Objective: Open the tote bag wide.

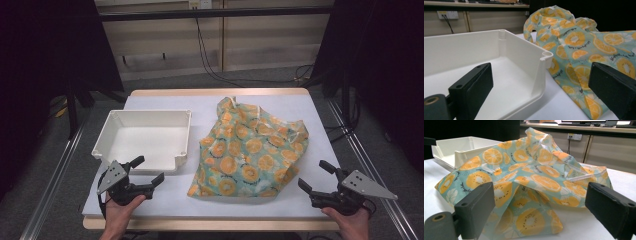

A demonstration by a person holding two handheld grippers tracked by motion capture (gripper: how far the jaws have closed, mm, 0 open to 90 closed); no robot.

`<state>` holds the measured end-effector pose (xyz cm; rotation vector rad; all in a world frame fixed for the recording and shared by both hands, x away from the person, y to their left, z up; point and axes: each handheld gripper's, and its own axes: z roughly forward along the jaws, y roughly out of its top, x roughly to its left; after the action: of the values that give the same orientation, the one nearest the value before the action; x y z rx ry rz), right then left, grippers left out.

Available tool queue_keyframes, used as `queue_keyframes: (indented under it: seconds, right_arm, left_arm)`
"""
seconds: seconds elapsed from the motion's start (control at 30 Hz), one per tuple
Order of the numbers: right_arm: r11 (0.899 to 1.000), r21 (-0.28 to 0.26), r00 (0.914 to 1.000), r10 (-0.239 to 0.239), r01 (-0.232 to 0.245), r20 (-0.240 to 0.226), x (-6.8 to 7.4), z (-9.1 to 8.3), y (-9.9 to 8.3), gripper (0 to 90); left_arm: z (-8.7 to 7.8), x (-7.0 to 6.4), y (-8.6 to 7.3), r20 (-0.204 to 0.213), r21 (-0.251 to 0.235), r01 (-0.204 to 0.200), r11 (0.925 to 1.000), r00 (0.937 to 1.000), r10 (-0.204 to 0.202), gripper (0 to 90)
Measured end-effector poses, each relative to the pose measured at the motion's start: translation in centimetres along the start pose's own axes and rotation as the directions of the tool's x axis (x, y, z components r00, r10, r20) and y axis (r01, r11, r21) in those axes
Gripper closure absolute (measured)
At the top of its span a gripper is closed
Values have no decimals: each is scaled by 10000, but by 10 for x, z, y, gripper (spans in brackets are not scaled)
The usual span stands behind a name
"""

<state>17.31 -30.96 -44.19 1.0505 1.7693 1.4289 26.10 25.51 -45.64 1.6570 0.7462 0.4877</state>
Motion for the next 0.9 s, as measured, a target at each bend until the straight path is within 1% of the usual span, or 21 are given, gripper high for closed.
queue_keyframes:
  seconds: [0.03, 0.1, 0.17, 0.23, 0.27, 0.3, 0.4, 0.43, 0.47, 0.53, 0.57, 0.6, 0.63, 0.7, 0.73, 0.77, 0.8, 0.9]
  right_arm:
    - [10000, 36, 10000, 63, -63, -58, 0, 0, 0, 101]
    - [10000, -29, 10000, 29, -29, -75, 0, -1, 0, 193]
    - [9999, -122, 9999, 57, -59, -100, 1, -2, 1, 192]
    - [9999, -80, 9998, 111, -112, -162, 1, -2, 2, 242]
    - [9999, -85, 9995, 68, -71, -307, 2, -2, 2, 256]
    - [10000, -36, 9990, 83, -85, -432, 2, -2, 3, 270]
    - [9998, 1, 9978, 218, -218, -629, 3, 0, 4, 285]
    - [9998, -12, 9975, 191, -192, -680, 3, 1, 4, 285]
    - [9995, -9, 9968, 321, -323, -730, 3, 3, 5, 286]
    - [9991, 8, 9962, 414, -415, -763, 2, 5, 6, 305]
    - [9985, 97, 9953, 548, -542, -803, 2, 5, 7, 313]
    - [9987, 130, 9951, 506, -497, -851, 1, 7, 8, 324]
    - [9987, 171, 9945, 495, -482, -924, 0, 8, 10, 333]
    - [9984, 229, 9944, 529, -510, -917, -2, 10, 12, 338]
    - [9976, 430, 9923, 588, -544, -1086, -4, 13, 16, 352]
    - [9974, 471, 9917, 596, -545, -1136, -6, 15, 17, 360]
    - [9967, 572, 9895, 652, -582, -1293, -6, 17, 18, 371]
    - [9956, 765, 9862, 657, -545, -1522, -9, 24, 22, 372]
  left_arm:
    - [0, 1, 0, 67, -4, -4, 10000, 10000, 5, 57]
    - [1, 1, 0, 54, 82, 69, 9999, 10000, -69, 57]
    - [1, 1, 0, 122, 93, 29, 10000, 9999, -30, 57]
    - [3, 1, 0, 146, 158, 55, 9999, 9999, -57, 57]
    - [3, 0, 0, 254, 247, -16, 9997, 9997, 10, 56]
    - [4, 0, 0, 246, 279, -51, 9996, 9997, 45, 57]
    - [4, 0, 0, 226, 295, -63, 9995, 9997, 56, 56]
    - [4, 0, 0, 226, 295, -63, 9995, 9997, 56, 56]
    - [3, 0, 0, 192, 329, -117, 9994, 9998, 111, 57]
    - [3, 0, 0, 222, 368, -135, 9992, 9997, 127, 60]
    - [3, 0, 0, 222, 368, -135, 9992, 9997, 127, 62]
    - [3, 1, 0, 225, 376, -153, 9992, 9996, 145, 65]
    - [4, 0, -1, 240, 313, -64, 9995, 9997, 56, 69]
    - [4, 1, -1, 306, 303, -52, 9995, 9995, 43, 81]
    - [3, 1, 0, 275, 491, -289, 9984, 9992, 275, 89]
    - [3, 0, 0, 307, 386, -186, 9991, 9994, 175, 89]
    - [3, 1, 0, 381, 477, -328, 9983, 9988, 310, 89]
    - [5, 0, 1, 425, 481, -364, 9982, 9985, 344, 90]
